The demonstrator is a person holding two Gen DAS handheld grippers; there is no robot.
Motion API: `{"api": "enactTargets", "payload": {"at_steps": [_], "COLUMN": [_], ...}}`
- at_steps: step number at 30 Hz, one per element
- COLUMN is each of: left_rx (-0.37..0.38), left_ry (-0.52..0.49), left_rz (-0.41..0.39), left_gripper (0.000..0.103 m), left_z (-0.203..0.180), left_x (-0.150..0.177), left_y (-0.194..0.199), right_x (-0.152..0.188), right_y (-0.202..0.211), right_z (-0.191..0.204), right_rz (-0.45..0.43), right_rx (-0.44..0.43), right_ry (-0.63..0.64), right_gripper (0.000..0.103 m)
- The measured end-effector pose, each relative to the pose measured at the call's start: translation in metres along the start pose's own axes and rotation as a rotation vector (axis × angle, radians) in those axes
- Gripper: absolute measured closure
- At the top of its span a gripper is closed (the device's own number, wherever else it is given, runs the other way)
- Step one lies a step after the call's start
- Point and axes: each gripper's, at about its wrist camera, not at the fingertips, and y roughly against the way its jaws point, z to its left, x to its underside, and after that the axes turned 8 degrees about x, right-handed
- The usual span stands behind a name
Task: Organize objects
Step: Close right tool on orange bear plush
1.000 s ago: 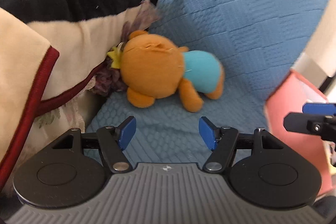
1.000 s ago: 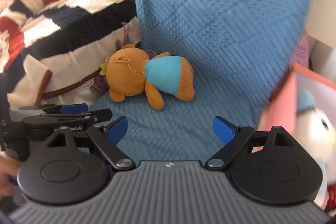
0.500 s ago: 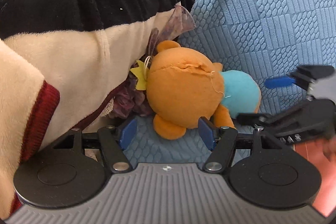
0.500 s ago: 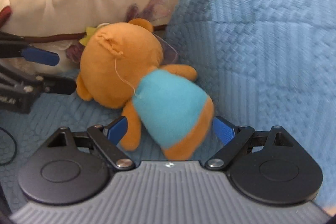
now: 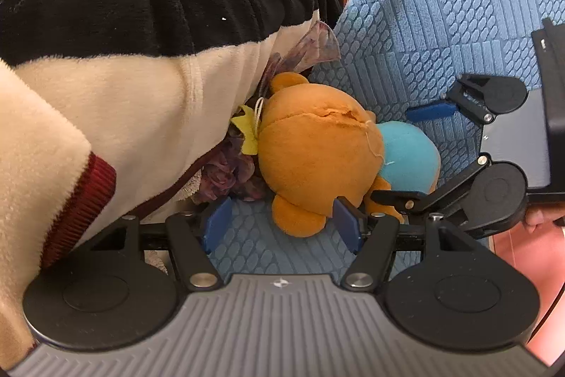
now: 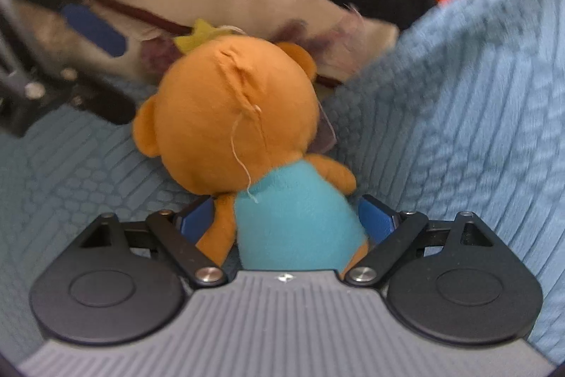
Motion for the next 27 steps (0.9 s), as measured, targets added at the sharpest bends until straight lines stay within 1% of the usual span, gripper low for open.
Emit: {"api": "enactTargets", "payload": {"at_steps": [2, 4, 7, 9, 11, 12, 14, 17, 19, 21, 24, 27], "left_rx": [0.008, 0.017, 0.025, 0.029, 0.035, 0.035, 0.042, 0.050, 0.057, 0.053, 0.021, -0.034], "left_ry": [0.004, 0.014, 0.032, 0.037, 0.039, 0.041, 0.049, 0.058, 0.064, 0.069, 0.027, -0.061], "left_rz": [0.003, 0.002, 0.000, 0.002, 0.003, 0.002, 0.000, -0.011, -0.017, -0.025, -0.035, -0.038], "left_gripper": [0.033, 0.033, 0.033, 0.033, 0.033, 0.033, 0.033, 0.033, 0.033, 0.033, 0.033, 0.033], "left_z": [0.001, 0.003, 0.006, 0.006, 0.006, 0.007, 0.008, 0.008, 0.008, 0.008, 0.001, -0.012], "left_x": [0.000, 0.000, -0.001, -0.003, -0.004, -0.004, -0.005, -0.006, -0.006, -0.007, -0.007, -0.005], "left_y": [0.002, 0.004, 0.005, 0.004, 0.005, 0.005, 0.006, 0.009, 0.011, 0.012, 0.014, 0.014], "right_x": [-0.005, -0.010, -0.014, -0.014, -0.012, -0.011, -0.011, -0.008, -0.004, 0.002, 0.014, 0.029], "right_y": [0.004, 0.002, -0.012, -0.025, -0.032, -0.032, -0.027, -0.011, 0.004, 0.021, 0.050, 0.082], "right_z": [0.001, 0.002, 0.008, 0.009, 0.008, 0.008, 0.008, 0.002, -0.001, -0.004, -0.009, -0.004], "right_rz": [-0.019, -0.019, 0.021, 0.073, 0.089, 0.096, 0.107, 0.141, 0.143, 0.165, 0.193, 0.177], "right_rx": [0.000, -0.039, -0.057, -0.082, -0.070, -0.064, -0.033, 0.009, 0.034, 0.067, 0.089, 0.121], "right_ry": [0.036, 0.048, 0.090, 0.068, 0.015, -0.014, -0.092, -0.282, -0.379, -0.499, -0.699, -0.844], "right_gripper": [0.013, 0.013, 0.013, 0.013, 0.012, 0.015, 0.022, 0.027, 0.029, 0.030, 0.031, 0.033]}}
